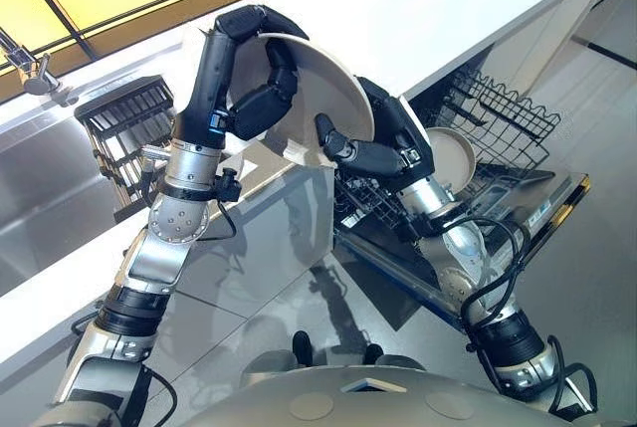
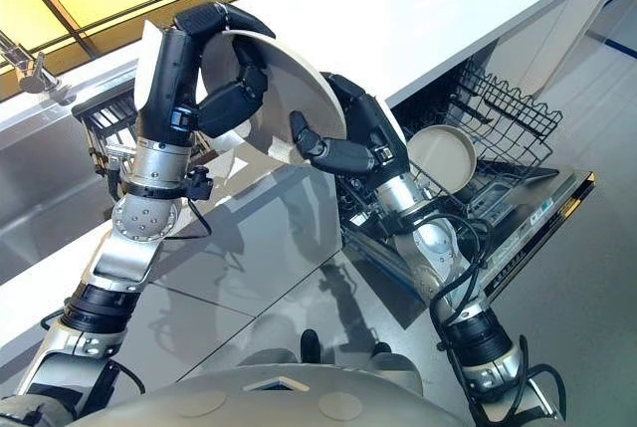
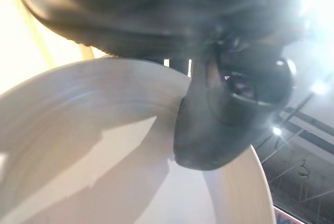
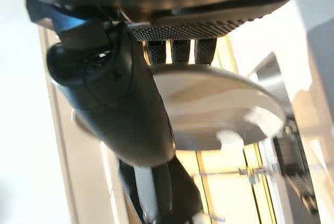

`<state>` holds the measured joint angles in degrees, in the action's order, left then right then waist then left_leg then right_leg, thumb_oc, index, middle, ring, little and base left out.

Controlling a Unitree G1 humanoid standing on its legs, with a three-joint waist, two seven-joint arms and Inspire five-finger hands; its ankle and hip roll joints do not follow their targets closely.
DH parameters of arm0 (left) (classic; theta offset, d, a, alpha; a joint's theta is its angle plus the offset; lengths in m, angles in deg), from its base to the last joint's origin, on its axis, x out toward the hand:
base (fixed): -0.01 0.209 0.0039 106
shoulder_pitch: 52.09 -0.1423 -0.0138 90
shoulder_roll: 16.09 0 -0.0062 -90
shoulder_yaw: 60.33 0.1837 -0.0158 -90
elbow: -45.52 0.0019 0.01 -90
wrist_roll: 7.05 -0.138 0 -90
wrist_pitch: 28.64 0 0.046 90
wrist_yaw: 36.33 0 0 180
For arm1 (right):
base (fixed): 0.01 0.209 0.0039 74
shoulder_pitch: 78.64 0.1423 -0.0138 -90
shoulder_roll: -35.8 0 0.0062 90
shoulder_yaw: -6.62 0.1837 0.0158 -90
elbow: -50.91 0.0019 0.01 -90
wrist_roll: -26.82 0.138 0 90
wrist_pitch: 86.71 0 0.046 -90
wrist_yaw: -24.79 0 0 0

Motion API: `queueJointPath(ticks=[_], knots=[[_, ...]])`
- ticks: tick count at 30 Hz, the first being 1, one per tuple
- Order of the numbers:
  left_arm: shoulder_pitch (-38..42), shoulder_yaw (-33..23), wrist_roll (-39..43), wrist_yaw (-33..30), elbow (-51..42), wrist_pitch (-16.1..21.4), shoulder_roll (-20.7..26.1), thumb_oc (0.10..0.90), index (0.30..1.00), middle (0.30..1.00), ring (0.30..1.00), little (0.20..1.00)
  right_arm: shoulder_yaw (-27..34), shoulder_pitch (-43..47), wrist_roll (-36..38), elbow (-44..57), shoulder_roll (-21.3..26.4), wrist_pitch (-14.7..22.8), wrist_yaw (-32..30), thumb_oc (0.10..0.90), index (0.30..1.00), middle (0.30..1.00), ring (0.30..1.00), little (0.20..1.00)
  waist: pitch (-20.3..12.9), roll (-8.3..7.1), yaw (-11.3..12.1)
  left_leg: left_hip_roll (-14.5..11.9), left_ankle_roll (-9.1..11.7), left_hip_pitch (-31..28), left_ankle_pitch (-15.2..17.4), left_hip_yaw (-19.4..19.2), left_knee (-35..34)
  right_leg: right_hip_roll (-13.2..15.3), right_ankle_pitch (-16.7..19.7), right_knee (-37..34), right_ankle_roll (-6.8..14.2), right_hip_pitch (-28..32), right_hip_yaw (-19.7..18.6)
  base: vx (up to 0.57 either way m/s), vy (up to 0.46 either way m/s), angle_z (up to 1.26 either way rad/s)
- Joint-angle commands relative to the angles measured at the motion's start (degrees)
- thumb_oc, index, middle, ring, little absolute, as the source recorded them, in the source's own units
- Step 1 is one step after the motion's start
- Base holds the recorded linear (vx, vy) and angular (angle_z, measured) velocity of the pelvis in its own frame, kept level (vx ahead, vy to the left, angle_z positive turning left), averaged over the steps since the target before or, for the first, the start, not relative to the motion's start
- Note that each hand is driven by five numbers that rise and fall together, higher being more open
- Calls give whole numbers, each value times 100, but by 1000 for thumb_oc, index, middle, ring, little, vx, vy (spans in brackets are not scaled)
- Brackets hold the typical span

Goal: Pick up plates and place into dishwasher.

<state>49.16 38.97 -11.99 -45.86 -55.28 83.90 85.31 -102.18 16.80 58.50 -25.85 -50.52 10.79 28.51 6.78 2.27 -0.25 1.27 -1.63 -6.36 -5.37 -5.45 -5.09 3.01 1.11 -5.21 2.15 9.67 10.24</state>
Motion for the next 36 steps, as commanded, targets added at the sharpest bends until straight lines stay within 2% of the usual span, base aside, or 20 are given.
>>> queueJointPath(ticks=[1, 3, 5, 6, 9, 10, 12, 20, 23, 24, 25, 30, 33, 36], knots=[[482, 204, 1468, 414, -679, 788, -151, 185, 373, 373, 373, 285, 376, 455, -120, 82, -198, 649, -161, 100, 300, 300, 300, 200, -327, -34, 25, 134, 38, -365, 762, 30, 15, -335, -625, 595, 56, -167, 97, 0, 0, 0], [450, 188, 1848, 633, -669, 716, -206, 328, 495, 495, 495, 428, 422, 443, -179, 68, -210, 709, -223, 100, 300, 300, 300, 200, -321, -26, 25, 135, 41, -360, 754, 47, 11, -336, -620, 593, 59, -168, 96, 0, 0, 0], [344, 139, 2390, 952, -688, 501, -318, 679, 796, 796, 796, 779, 523, 394, -291, 69, -221, 781, -324, 100, 300, 300, 300, 200, -321, -17, 32, 135, 45, -353, 748, 66, 12, -334, -619, 595, 60, -171, 103, 3, 1, 2], [286, 124, 2636, 1114, -686, 387, -369, 800, 900, 900, 900, 900, 565, 367, -321, 65, -226, 814, -353, 100, 300, 300, 300, 200, -315, -12, 33, 136, 43, -355, 745, 70, 13, -333, -616, 603, 61, -174, 107, 0, 0, 0], [79, 50, 3391, 1615, -654, -55, -505, 800, 900, 900, 900, 900, 684, 291, -370, 26, -219, 898, -453, 100, 300, 300, 300, 200, -306, -1, 44, 135, 43, -362, 742, 80, 12, -328, -615, 593, 59, -159, 113, 7, 2, 3], [-42, 36, 3804, 1830, -629, -325, -592, 800, 900, 900, 900, 900, 764, 242, -393, 22, -210, 936, -509, 100, 300, 300, 300, 200, -301, 2, 47, 132, 47, -364, 741, 79, 14, -325, -613, 591, 62, -155, 114, 10, 2, 4], [-211, 8, 4230, 1985, -551, -606, -703, 800, 900, 900, 900, 900, 870, 162, -448, -29, -196, 1041, -606, 100, 300, 300, 300, 200, -294, 11, 51, 132, 46, -367, 740, 83, 15, -325, -606, 583, 61, -151, 110, 8, 3, 4], [-1073, -523, 5292, 2309, 117, -1069, -997, 800, 900, 900, 900, 900, 1727, -72, -970, -314, -99, 1722, -1309, 100, 300, 300, 300, 200, -261, -2, 73, 106, 42, -400, 768, 33, 31, -324, -606, 551, 51, -104, 112, 1, 0, 0], [-1477, -898, 5468, 2266, 458, -1179, -1057, 800, 900, 900, 900, 900, 2191, -195, -1546, -406, 23, 1885, -1806, 100, 300, 300, 300, 200, -244, -31, 89, 99, 48, -409, 785, 6, 31, -324, -604, 540, 55, -94, 107, 0, 0, 0], [-1694, -1195, 5550, 2186, 786, -1187, -1133, 800, 900, 900, 900, 900, 2480, -289, -1869, -564, 127, 1946, -2082, 100, 300, 300, 300, 200, -233, -52, 88, 97, 52, -408, 787, -8, 35, -327, -603, 537, 56, -96, 81, 0, 0, 0], [-1703, -1211, 5548, 2169, 808, -1185, -1137, 800, 900, 900, 900, 900, 2493, -293, -1873, -576, 134, 1949, -2106, 100, 300, 300, 300, 200, -234, -52, 87, 97, 52, -409, 789, -10, 35, -327, -605, 537, 57, -97, 79, 0, 0, 0], [-2112, -2176, 5606, 1873, 1777, -1067, -1272, 800, 900, 900, 900, 900, 3260, -591, -2054, -1259, 331, 1655, -2415, 100, 300, 300, 300, 200, -201, -129, 90, 80, 71, -399, 806, -47, 27, -319, -624, 518, 78, -88, 91, 2, -1, -1], [-2202, -2597, 5575, 1662, 2182, -1068, -1328, 800, 900, 900, 900, 900, 3523, -769, -1816, -1622, 312, 1441, -2038, 100, 300, 300, 300, 200, -182, -155, 113, 79, 92, -384, 796, -33, 24, -302, -635, 526, 91, -86, 145, 10, -6, 0], [-2107, -2780, 5709, 1582, 2579, -1163, -1380, 800, 900, 900, 900, 900, 3455, -774, -2369, -2025, 386, 1290, -2065, 100, 300, 300, 300, 200, -157, -171, 142, 93, 101, -367, 785, 13, 21, -275, -638, 538, 99, -92, 210, 7, 1, 1]])
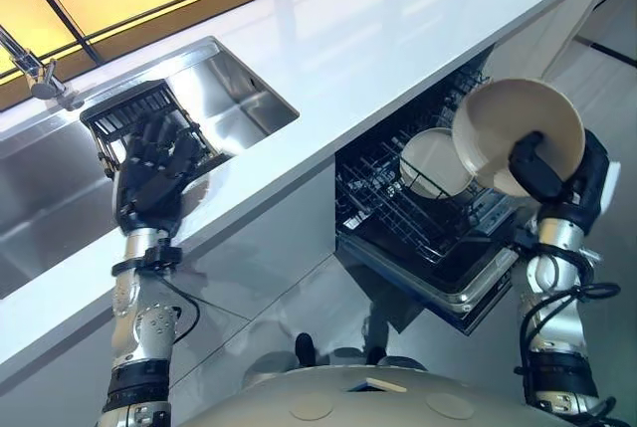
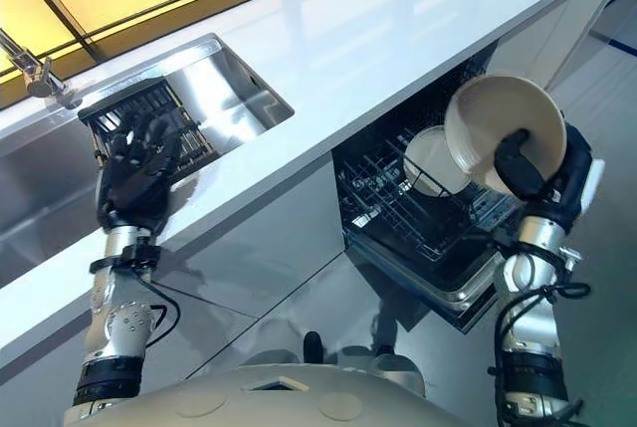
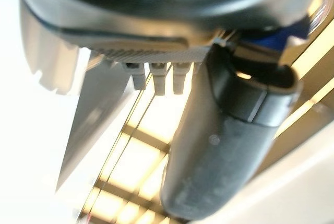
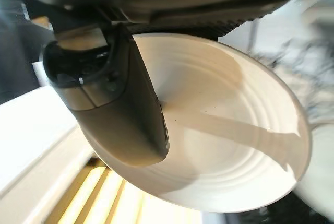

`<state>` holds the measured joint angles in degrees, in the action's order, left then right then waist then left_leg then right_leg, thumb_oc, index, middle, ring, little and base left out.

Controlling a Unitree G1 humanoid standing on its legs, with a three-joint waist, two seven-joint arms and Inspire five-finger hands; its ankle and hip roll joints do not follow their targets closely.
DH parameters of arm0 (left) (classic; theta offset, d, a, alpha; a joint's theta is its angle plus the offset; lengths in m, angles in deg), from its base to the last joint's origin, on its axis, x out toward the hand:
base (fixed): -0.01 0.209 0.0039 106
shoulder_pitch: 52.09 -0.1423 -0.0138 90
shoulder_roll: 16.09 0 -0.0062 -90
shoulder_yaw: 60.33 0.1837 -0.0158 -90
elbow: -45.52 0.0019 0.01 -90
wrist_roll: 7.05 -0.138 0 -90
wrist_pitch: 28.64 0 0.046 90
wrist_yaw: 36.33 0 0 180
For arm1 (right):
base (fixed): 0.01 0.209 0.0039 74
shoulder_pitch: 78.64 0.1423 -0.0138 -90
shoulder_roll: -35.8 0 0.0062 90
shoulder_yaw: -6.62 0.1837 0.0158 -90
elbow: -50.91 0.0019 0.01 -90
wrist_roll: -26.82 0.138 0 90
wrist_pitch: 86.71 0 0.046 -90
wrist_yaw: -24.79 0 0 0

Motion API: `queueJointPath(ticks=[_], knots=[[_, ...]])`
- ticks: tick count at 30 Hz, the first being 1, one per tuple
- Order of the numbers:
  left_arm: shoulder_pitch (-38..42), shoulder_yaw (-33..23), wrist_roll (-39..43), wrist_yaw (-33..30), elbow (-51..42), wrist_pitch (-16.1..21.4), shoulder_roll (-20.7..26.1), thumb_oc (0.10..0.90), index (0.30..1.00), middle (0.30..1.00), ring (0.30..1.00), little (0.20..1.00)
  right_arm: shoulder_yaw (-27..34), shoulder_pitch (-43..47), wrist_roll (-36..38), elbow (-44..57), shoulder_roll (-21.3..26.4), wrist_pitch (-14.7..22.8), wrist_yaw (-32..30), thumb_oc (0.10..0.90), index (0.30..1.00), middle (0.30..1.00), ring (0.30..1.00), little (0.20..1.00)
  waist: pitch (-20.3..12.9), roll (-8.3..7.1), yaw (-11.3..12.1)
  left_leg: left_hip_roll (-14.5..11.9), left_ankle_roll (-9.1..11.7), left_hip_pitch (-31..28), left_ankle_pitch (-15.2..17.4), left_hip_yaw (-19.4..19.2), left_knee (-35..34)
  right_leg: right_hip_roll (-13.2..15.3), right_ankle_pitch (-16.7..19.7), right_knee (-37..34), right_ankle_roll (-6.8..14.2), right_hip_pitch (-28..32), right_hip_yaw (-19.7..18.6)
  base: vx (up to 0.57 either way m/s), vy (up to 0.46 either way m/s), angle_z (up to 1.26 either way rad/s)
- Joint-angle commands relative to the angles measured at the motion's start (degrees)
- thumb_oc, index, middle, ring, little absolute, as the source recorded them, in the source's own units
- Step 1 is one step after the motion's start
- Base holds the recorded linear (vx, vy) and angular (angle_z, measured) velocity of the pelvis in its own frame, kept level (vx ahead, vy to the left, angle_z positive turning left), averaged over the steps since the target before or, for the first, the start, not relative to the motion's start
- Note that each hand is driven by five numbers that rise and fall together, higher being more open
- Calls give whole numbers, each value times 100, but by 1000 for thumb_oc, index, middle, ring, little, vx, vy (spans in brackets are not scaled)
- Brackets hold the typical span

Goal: Pick up plates and place into dishwasher.

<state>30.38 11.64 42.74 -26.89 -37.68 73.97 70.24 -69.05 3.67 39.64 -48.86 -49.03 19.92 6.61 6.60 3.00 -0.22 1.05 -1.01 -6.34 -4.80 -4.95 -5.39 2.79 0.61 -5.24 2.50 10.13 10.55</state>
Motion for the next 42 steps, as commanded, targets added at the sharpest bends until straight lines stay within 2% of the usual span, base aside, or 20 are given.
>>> queueJointPath(ticks=[1, 5, 7, 10, 13, 17, 21, 22, 23, 24, 26, 29, 30, 31, 32, 39, 42], knots=[[-193, -41, 211, -341, 894, -179, 129, 800, 900, 900, 900, 900, 103, 566, -703, 166, 278, 334, 93, 100, 300, 300, 300, 200, -141, -247, 147, 121, 41, -361, 726, -21, 48, -249, -587, 536, 65, -138, 188, 22, 4, 8], [-76, 76, 187, -341, 1096, -166, 171, 800, 900, 900, 900, 900, -105, 742, -1589, -298, 582, 99, -143, 100, 300, 300, 300, 200, -142, -248, 226, 141, 51, -354, 728, 38, 39, -227, -580, 518, 75, -113, 252, 36, 8, 10], [-28, 144, 152, -388, 1099, -117, 202, 800, 900, 900, 900, 900, -220, 858, -1836, -469, 768, -165, -190, 100, 300, 300, 300, 200, -141, -248, 274, 142, 61, -346, 723, 67, 39, -209, -575, 515, 82, -106, 298, 42, 11, 4], [9, 194, -79, -520, 970, 111, 263, 800, 900, 900, 900, 900, -411, 1019, -1959, -769, 954, -476, -132, 100, 300, 300, 300, 200, -130, -239, 381, 146, 77, -314, 704, 131, 39, -175, -573, 512, 89, -101, 378, 41, 13, 11], [46, 195, -209, -570, 829, 339, 305, 800, 900, 900, 900, 900, -544, 1173, -1963, -936, 1006, -623, -189, 100, 300, 300, 300, 200, -106, -218, 470, 148, 85, -291, 688, 188, 39, -141, -575, 516, 89, -105, 446, 32, 18, 21], [125, 265, -467, -638, 648, 519, 377, 800, 900, 900, 900, 900, -785, 1441, -2267, -1200, 1008, -946, -602, 100, 300, 300, 300, 200, -93, -166, 586, 172, 94, -262, 665, 272, 39, -100, -560, 499, 90, -107, 514, 34, 34, 12], [188, 379, -567, -688, 429, 557, 438, 800, 900, 900, 900, 900, -1078, 1725, -2620, -1646, 1010, -1494, -849, 100, 300, 300, 300, 200, -101, -93, 707, 191, 103, -243, 639, 351, 39, -57, -546, 478, 83, -90, 553, 35, 54, 15], [188, 381, -576, -685, 388, 551, 443, 800, 900, 900, 900, 900, -1108, 1751, -2653, -1690, 1016, -1558, -860, 100, 300, 300, 300, 200, -100, -83, 722, 193, 105, -237, 635, 361, 39, -50, -546, 474, 82, -86, 559, 25, 63, 16], [198, 391, -609, -680, 251, 532, 464, 800, 900, 900, 900, 900, -1208, 1824, -2747, -1847, 1019, -1852, -787, 100, 300, 300, 300, 200, -100, -53, 768, 199, 108, -223, 615, 394, 39, -32, -543, 480, 77, -87, 579, 15, 43, 15], [196, 388, -611, -683, 245, 528, 461, 800, 900, 900, 900, 900, -1212, 1830, -2749, -1847, 1018, -1859, -785, 100, 300, 300, 300, 200, -100, -53, 763, 199, 108, -221, 615, 397, 39, -32, -544, 481, 77, -89, 581, 22, 59, 14], [200, 394, -752, -698, -32, 484, 509, 800, 900, 900, 900, 900, -1389, 1895, -2827, -2096, 1005, -2302, -554, 100, 300, 300, 300, 200, -100, -16, 827, 201, 111, -204, 589, 439, 39, -2, -542, 507, 71, -94, 615, 16, 44, 7], [194, 351, -919, -689, -309, 424, 592, 800, 900, 900, 900, 900, -1572, 1897, -2802, -2303, 931, -2606, -300, 100, 300, 300, 300, 200, -91, 16, 867, 211, 108, -193, 570, 474, 39, 21, -544, 534, 59, -95, 644, 7, 27, 18], [199, 330, -973, -693, -372, 414, 629, 800, 900, 900, 900, 900, -1644, 1884, -2861, -2360, 883, -2720, -225, 344, 509, 509, 509, 444, -93, 25, 874, 217, 104, -196, 567, 483, 39, 24, -545, 541, 57, -94, 646, 10, 20, 33], [208, 313, -1011, -679, -409, 420, 660, 800, 900, 900, 900, 900, -1707, 1867, -2858, -2414, 842, -2776, -161, 704, 818, 818, 818, 804, -96, 33, 874, 220, 103, -202, 567, 487, 39, 28, -545, 550, 59, -94, 645, 11, 12, 28], [210, 305, -1026, -674, -425, 417, 671, 800, 900, 900, 900, 900, -1725, 1862, -2823, -2432, 833, -2780, -142, 800, 900, 900, 900, 900, -96, 35, 874, 220, 103, -204, 567, 488, 39, 30, -544, 553, 62, -94, 646, 11, 8, 20], [343, 206, -1461, -738, -693, 412, 920, 800, 900, 900, 900, 900, -2018, 1657, -2662, -2088, 508, -2830, -52, 800, 900, 900, 900, 900, -146, 83, 799, 214, 67, -259, 584, 455, 39, 45, -563, 628, 96, -119, 607, 2, 0, 1], [371, 164, -1647, -693, -695, 423, 981, 800, 900, 900, 900, 900, -1991, 1535, -2561, -1850, 421, -2690, -138, 800, 900, 900, 900, 900, -162, 91, 745, 212, 42, -283, 599, 432, 39, 42, -587, 677, 106, -140, 560, 2, -10, -2]])
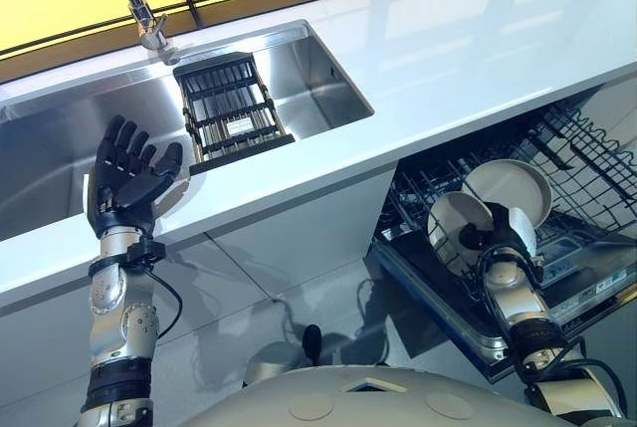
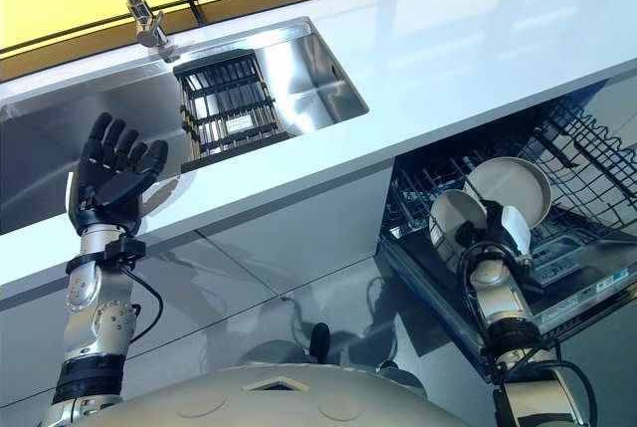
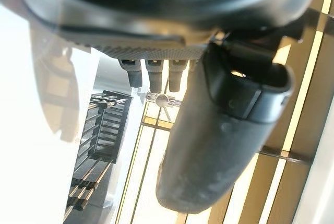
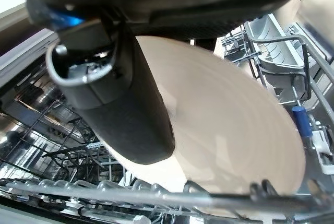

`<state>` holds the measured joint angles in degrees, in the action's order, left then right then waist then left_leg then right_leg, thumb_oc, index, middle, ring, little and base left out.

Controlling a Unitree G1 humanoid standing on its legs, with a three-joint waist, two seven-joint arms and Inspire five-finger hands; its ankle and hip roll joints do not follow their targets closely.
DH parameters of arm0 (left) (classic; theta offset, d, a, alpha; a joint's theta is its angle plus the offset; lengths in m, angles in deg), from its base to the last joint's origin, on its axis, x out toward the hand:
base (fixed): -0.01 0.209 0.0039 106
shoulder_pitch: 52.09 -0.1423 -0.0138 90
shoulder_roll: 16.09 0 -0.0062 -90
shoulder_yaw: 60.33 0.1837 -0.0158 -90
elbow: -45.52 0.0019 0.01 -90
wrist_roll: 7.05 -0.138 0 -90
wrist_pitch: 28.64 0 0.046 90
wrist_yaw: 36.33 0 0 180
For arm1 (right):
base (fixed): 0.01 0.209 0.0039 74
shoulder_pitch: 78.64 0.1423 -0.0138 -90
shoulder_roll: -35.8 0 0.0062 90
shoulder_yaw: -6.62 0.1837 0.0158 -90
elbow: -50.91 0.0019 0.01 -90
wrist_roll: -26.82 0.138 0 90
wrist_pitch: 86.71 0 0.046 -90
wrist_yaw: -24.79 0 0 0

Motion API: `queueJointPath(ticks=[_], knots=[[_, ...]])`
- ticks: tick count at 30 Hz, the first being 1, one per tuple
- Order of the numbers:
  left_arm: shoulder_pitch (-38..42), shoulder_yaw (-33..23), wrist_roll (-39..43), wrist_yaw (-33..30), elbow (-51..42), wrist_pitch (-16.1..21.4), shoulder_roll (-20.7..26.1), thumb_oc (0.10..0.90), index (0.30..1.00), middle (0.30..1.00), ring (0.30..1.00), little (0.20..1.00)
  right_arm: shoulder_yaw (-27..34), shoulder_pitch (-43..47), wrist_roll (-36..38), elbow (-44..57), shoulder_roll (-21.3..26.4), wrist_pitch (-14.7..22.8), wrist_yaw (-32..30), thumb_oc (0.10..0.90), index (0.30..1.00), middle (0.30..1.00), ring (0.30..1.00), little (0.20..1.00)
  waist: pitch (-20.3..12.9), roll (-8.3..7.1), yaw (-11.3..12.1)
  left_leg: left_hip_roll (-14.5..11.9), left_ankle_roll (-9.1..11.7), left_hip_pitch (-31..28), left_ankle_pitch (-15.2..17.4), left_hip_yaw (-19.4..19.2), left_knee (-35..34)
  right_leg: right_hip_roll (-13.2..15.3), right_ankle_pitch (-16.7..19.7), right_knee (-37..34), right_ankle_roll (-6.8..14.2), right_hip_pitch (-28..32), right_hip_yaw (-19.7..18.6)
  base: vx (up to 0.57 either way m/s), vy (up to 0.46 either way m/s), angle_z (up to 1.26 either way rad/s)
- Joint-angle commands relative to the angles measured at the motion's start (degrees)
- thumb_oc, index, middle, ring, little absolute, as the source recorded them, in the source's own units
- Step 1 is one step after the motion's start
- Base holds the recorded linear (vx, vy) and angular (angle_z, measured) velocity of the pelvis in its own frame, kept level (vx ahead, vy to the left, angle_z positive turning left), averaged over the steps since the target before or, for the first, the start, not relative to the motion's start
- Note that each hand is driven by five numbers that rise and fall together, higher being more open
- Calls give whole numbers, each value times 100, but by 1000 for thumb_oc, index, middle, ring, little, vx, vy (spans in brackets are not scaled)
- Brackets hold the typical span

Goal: Pick up plates and place into dishwasher.

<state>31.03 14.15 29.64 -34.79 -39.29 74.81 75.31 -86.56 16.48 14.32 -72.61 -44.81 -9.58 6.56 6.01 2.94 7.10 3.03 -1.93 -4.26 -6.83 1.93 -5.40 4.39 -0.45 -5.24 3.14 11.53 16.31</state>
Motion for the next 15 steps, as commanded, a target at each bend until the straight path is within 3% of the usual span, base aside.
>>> queueJointPath(ticks=[1, 8, 9, 12, 15], knots=[[312, -93, -394, 103, -531, 344, 501, 800, 900, 900, 900, 900, -214, 217, -6, 615, -21, 303, -152, 800, 900, 900, 900, 900, -105, 99, -9, 15, 125, -497, 806, -264, 40, -119, -484, 685, 47, -285, -33, 1, -20, -3], [282, -189, -1650, -163, -480, 386, 920, 800, 900, 900, 900, 900, 119, -87, 265, 1447, -75, 644, -217, 800, 900, 900, 900, 900, -128, 92, -190, 11, 81, -554, 863, -391, 40, -154, -471, 681, 93, -319, -162, -14, -23, -6], [280, -230, -2202, -386, -411, 440, 1108, 800, 900, 900, 900, 900, 210, -148, 417, 1647, -65, 817, -245, 800, 900, 900, 900, 900, -130, 94, -244, 4, 74, -568, 877, -436, 40, -157, -464, 670, 106, -321, -195, -15, -23, -13], [210, -320, -2773, -557, -346, 393, 1385, 800, 900, 900, 900, 900, 398, -281, 894, 2047, -96, 1283, -370, 800, 900, 900, 900, 900, -134, 107, -322, -7, 66, -584, 895, -505, 40, -168, -451, 649, 126, -332, -247, -18, -22, -12], [34, -456, -3183, -619, -193, 386, 1608, 800, 900, 900, 900, 900, 797, -524, 1924, 2422, -323, 1919, -169, 800, 900, 900, 900, 900, -149, 128, -433, -13, 56, -614, 932, -612, 40, -183, -433, 606, 150, -338, -317, -5, -14, -26]])
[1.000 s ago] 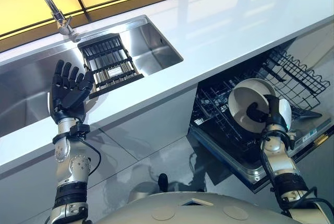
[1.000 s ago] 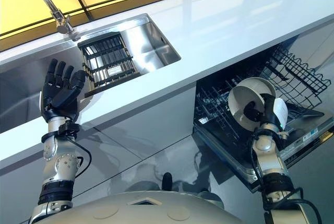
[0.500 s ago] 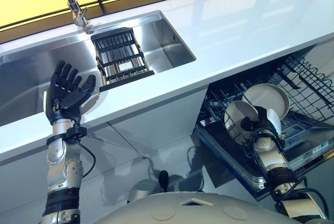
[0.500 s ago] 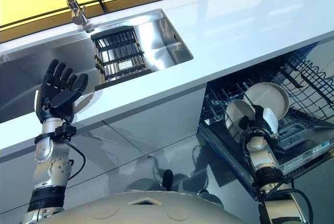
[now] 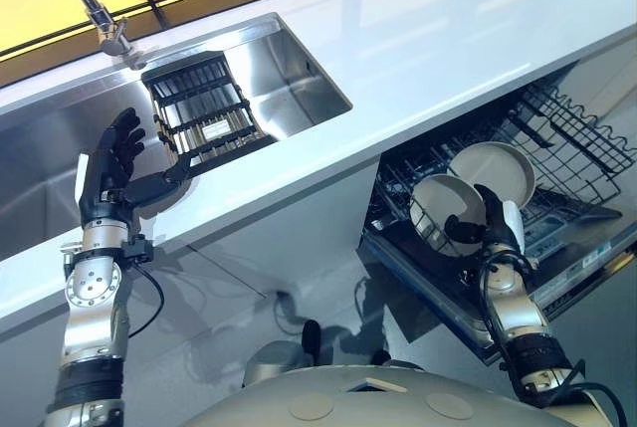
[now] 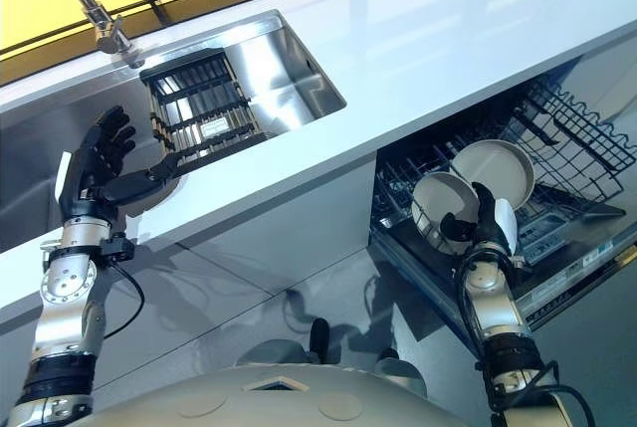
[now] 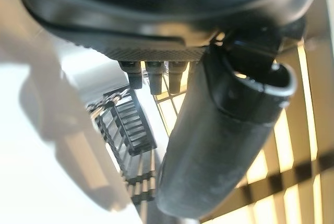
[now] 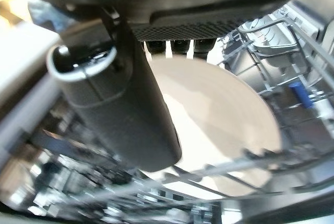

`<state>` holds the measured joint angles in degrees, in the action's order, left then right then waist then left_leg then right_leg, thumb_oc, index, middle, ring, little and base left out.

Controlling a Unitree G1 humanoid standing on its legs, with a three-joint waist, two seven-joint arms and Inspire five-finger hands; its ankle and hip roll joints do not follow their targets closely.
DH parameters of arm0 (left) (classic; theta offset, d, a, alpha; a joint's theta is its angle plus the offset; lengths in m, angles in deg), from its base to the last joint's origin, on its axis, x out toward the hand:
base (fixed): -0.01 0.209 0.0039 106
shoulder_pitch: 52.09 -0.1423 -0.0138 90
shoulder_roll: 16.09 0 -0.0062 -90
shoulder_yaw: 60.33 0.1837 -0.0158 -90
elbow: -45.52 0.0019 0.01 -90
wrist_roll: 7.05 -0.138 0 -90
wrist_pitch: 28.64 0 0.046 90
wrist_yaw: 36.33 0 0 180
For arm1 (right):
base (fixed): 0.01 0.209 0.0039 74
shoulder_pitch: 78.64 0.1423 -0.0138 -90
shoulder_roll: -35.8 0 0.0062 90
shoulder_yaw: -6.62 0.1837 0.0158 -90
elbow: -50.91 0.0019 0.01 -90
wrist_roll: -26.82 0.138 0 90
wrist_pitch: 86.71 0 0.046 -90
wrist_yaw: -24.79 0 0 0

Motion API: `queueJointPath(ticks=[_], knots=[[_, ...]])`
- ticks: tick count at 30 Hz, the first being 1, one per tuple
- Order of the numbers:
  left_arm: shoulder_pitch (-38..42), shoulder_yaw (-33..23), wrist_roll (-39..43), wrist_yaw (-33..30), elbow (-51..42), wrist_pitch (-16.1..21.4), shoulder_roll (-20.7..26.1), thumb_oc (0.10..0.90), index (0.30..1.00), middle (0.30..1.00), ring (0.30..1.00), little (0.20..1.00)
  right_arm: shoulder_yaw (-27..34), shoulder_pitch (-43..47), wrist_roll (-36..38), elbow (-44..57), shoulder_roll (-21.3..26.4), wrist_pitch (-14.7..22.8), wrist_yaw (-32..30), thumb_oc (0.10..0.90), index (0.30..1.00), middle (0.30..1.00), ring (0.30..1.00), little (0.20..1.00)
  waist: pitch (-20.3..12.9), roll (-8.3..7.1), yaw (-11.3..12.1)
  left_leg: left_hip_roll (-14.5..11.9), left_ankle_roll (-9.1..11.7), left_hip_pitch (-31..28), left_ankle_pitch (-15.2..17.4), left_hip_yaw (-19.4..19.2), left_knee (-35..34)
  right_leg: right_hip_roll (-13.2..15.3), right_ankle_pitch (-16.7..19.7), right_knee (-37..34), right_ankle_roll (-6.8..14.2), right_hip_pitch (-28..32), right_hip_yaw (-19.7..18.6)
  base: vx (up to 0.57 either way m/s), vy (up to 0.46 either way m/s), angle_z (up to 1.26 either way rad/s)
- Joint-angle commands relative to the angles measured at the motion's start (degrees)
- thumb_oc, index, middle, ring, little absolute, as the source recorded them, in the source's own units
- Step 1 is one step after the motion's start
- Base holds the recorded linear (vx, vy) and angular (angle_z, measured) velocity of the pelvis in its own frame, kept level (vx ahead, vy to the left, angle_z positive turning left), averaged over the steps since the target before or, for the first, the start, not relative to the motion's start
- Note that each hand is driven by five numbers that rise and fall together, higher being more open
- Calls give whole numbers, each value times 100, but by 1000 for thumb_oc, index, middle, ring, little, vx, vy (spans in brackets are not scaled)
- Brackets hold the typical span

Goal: Pick up plates and place into dishwasher.

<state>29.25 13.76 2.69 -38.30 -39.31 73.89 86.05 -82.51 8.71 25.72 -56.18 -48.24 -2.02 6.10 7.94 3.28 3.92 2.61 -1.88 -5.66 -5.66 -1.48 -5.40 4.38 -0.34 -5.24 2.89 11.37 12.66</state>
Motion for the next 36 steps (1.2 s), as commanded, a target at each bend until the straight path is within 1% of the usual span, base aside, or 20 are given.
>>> queueJointPath(ticks=[1, 2, 3, 5, 6, 8, 11, 13, 16, 20, 21, 23, 29, 33, 36], knots=[[171, -450, -582, -291, -154, 491, 569, 800, 900, 900, 900, 900, 497, 194, 1082, 829, -38, 1319, -19, 800, 900, 900, 900, 900, -346, 96, -140, 31, 49, -480, 825, -293, 40, -185, -439, 593, 182, -322, 32, 1, -7, -24], [109, -497, -690, -297, -105, 495, 603, 800, 900, 900, 900, 900, 626, 120, 1470, 880, -121, 1491, 157, 800, 900, 900, 900, 900, -349, 100, -181, 32, 44, -487, 839, -320, 40, -191, -437, 582, 187, -325, 11, -2, -4, -14], [60, -527, -790, -324, -56, 533, 635, 800, 900, 900, 900, 900, 728, 53, 1681, 909, -200, 1598, 333, 800, 900, 900, 900, 900, -349, 103, -216, 33, 39, -491, 850, -346, 40, -197, -434, 577, 192, -333, -12, -2, -4, -14], [-31, -595, -963, -339, -27, 551, 706, 800, 900, 900, 900, 900, 893, -51, 2137, 956, -241, 1687, 537, 800, 900, 900, 900, 900, -345, 104, -258, 36, 32, -495, 864, -376, 40, -202, -432, 560, 193, -337, -40, -2, -5, -13], [-109, -662, -1028, -321, 14, 591, 778, 800, 900, 900, 900, 900, 1086, -140, 2479, 926, -278, 1781, 676, 800, 900, 900, 900, 900, -345, 101, -291, 34, 33, -496, 871, -409, 40, -206, -432, 554, 201, -346, -58, -1, -7, -9], [-188, -743, -1018, -284, 35, 622, 879, 800, 900, 900, 900, 900, 1305, -239, 2891, 847, -274, 1867, 821, 800, 900, 900, 900, 900, -343, 96, -328, 36, 31, -496, 884, -437, 40, -207, -432, 547, 207, -357, -73, -2, -4, -2], [-255, -783, -952, -217, 52, 637, 957, 800, 900, 900, 900, 900, 1568, -350, 3298, 665, -280, 2085, 888, 800, 900, 900, 900, 900, -332, 75, -371, 41, 25, -495, 901, -466, 40, -216, -425, 525, 212, -366, -98, 0, -21, -10], [-261, -781, -923, -206, 71, 626, 970, 800, 900, 900, 900, 900, 1702, -373, 3728, 510, -293, 2139, 942, 800, 900, 900, 900, 900, -319, 62, -392, 47, 24, -495, 911, -475, 40, -222, -415, 509, 212, -374, -111, 1, -22, -12], [-245, -756, -899, -175, 132, 639, 997, 800, 900, 900, 900, 900, 1820, -378, 4072, 117, -332, 2190, 960, 800, 900, 900, 900, 900, -301, 57, -404, 52, 27, -492, 924, -481, 40, -220, -401, 490, 219, -385, -125, 1, -18, -5], [-170, -658, -865, -224, 114, 549, 1031, 800, 900, 900, 900, 900, 1740, -346, 3939, -315, -306, 2188, 735, 800, 900, 900, 900, 900, -263, 76, -409, 55, 32, -482, 925, -484, 40, -212, -393, 474, 209, -396, -134, 1, -2, -1], [-128, -632, -853, -223, 131, 526, 1042, 800, 900, 900, 900, 900, 1667, -337, 3930, -492, -300, 2272, 674, 800, 900, 900, 900, 900, -247, 86, -409, 56, 35, -479, 921, -482, 40, -208, -402, 490, 206, -407, -139, 6, -9, -5], [-81, -577, -872, -253, 116, 469, 1052, 800, 900, 900, 900, 900, 1584, -334, 3894, -609, -334, 2231, 693, 800, 900, 900, 900, 900, -226, 104, -412, 57, 34, -478, 915, -473, 40, -204, -411, 516, 202, -422, -146, 9, -10, -5], [51, -456, -840, -297, 76, 303, 1085, 800, 900, 900, 900, 900, 1190, -300, 3802, -912, -368, 2107, 938, 800, 900, 900, 900, 900, -150, 185, -394, 74, 43, -453, 885, -424, 59, -165, -450, 616, 178, -465, -139, 9, -2, -2], [104, -343, -750, -318, 21, 169, 1117, 800, 900, 900, 900, 900, 1047, -216, 3781, -1200, -236, 2079, 1121, 800, 900, 900, 900, 900, -91, 269, -358, 105, 58, -413, 856, -359, 79, -132, -463, 665, 166, -497, -127, 31, 27, 2], [125, -213, -672, -333, -50, 56, 1090, 800, 900, 900, 900, 900, 1014, -54, 4000, -1406, -80, 1784, 1387, 800, 900, 900, 900, 900, -45, 371, -300, 137, 73, -381, 830, -277, 89, -96, -477, 696, 150, -512, -104, 43, 63, 9]])
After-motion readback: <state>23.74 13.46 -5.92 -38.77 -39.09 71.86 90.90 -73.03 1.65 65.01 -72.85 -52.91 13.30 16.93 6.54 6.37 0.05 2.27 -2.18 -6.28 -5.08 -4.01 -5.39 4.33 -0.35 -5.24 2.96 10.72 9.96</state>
